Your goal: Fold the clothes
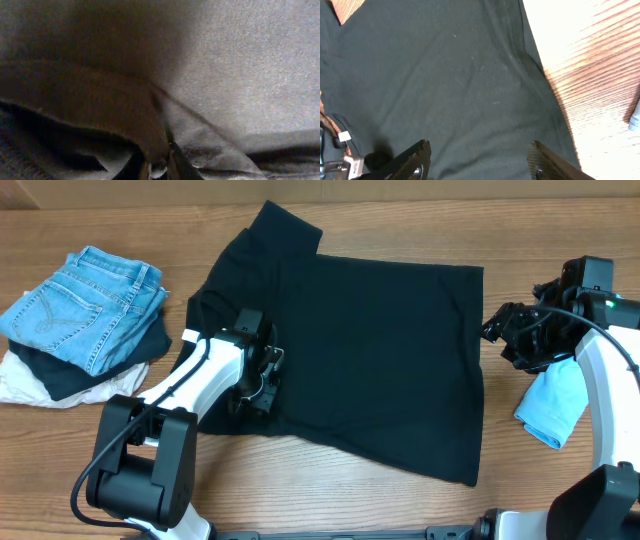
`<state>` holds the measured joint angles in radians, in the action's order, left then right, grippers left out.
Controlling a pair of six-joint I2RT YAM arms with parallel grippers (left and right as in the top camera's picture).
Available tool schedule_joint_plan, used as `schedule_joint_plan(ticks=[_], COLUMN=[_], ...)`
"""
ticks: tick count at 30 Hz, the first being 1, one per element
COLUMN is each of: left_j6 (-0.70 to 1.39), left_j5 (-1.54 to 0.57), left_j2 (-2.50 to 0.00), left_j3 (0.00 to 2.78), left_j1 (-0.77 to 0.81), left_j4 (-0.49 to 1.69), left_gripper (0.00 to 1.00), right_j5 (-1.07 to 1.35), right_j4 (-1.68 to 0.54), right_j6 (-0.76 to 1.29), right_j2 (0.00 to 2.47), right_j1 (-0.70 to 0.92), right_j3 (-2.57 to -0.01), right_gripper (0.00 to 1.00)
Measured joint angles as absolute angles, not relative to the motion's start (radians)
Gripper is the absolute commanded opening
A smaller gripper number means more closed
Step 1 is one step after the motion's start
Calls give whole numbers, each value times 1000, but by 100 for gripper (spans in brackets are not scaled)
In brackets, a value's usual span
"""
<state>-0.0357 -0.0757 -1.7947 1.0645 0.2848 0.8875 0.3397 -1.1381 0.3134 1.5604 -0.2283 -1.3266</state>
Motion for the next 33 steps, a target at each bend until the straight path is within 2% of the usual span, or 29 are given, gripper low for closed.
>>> schedule_joint_plan(ticks=[6, 13, 15, 18, 21, 23, 26, 28, 30, 33], left_j6=[-36, -36, -36, -36, -36, -36, -30, -23, 51, 134], left_j5=[-68, -48, -47, -47, -47, -47, -47, -33, 12, 27], left_j2=[-1771, -1706, -1706, -1706, -1706, -1706, -1706, -1706, -1706, -1702], left_j3=[1129, 1274, 1275, 1275, 1275, 1275, 1275, 1277, 1311, 1419], left_j1=[285, 285, 285, 285, 285, 285, 285, 285, 272, 163], left_j4=[1002, 1055, 1055, 1050, 1048, 1049, 1048, 1061, 1165, 1303], left_gripper=[8, 8, 9, 9, 10, 15, 46, 49, 51, 53], right_j5=[331, 247, 234, 233, 240, 247, 250, 258, 259, 263], right_j4=[-1141, -1186, -1188, -1191, -1213, -1235, -1227, -1216, -1214, -1211], right_j6=[314, 376, 411, 430, 440, 441, 441, 443, 443, 444], right_j2=[1561, 1560, 1560, 1560, 1560, 1560, 1560, 1560, 1560, 1560], right_j1=[-228, -228, -229, -229, -229, -229, -229, -229, -228, -229], right_j3=[-1327, -1310, -1257, -1155, -1080, -1061, -1056, -1055, -1055, -1053], right_gripper=[68, 79, 79, 67, 67, 68, 72, 73, 73, 74])
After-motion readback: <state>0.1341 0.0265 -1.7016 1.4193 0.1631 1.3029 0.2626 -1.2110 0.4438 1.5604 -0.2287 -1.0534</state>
